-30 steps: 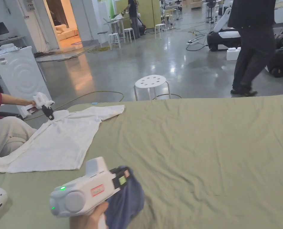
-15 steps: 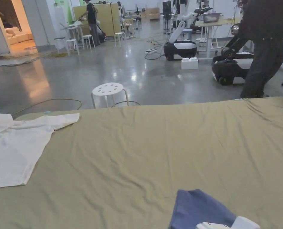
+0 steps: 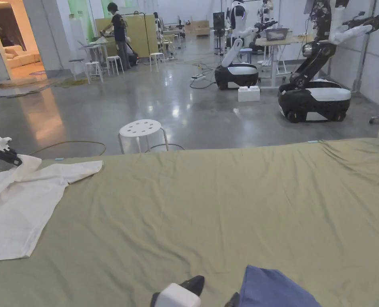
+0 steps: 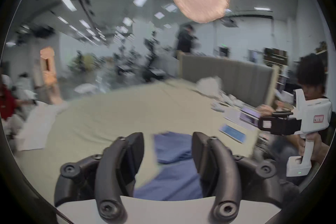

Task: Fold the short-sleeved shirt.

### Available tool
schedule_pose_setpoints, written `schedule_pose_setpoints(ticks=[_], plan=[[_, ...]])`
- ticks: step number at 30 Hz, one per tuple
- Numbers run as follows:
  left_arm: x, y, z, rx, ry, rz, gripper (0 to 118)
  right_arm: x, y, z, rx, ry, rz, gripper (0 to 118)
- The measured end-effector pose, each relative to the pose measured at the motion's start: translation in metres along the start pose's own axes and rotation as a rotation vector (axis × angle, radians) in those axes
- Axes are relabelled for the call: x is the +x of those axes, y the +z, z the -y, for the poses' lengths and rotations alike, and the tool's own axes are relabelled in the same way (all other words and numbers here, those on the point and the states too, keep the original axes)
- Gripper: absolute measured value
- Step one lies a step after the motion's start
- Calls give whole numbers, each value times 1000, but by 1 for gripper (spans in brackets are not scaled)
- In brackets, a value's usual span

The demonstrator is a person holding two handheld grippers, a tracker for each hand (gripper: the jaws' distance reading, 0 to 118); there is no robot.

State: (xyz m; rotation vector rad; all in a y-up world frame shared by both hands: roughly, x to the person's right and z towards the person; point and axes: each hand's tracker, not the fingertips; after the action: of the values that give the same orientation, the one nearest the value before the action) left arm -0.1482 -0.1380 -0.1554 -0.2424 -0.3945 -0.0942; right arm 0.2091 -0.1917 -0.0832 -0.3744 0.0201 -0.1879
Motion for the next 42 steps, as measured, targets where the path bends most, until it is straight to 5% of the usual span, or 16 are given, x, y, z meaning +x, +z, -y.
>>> schedule_pose_setpoints(ticks=[6,11,18,23,25,32,36,42], plan=[[-43,108,-12,141,40,-290,0,-35,-1,-27,84,84,-92,0],[-50,145,2,123,106,-428,0,-52,2,-32,97,147,-121,0],[-92,116,37,-63,250,-390,0,-51,-2,-21,51,151,-127,0],[-143,47,100,-339,444,-269,52,-38,-9,-5,-27,102,-119,0],[-152,16,118,-407,471,-279,61,-36,-12,-4,-55,80,-113,0],[-176,-96,175,-589,452,-265,59,-22,-13,2,-109,85,-61,0],[-165,-124,195,-693,311,-263,23,-11,-10,3,-139,92,-16,0],[-156,-130,193,-704,292,-222,8,1,-45,-4,-189,70,-31,0]])
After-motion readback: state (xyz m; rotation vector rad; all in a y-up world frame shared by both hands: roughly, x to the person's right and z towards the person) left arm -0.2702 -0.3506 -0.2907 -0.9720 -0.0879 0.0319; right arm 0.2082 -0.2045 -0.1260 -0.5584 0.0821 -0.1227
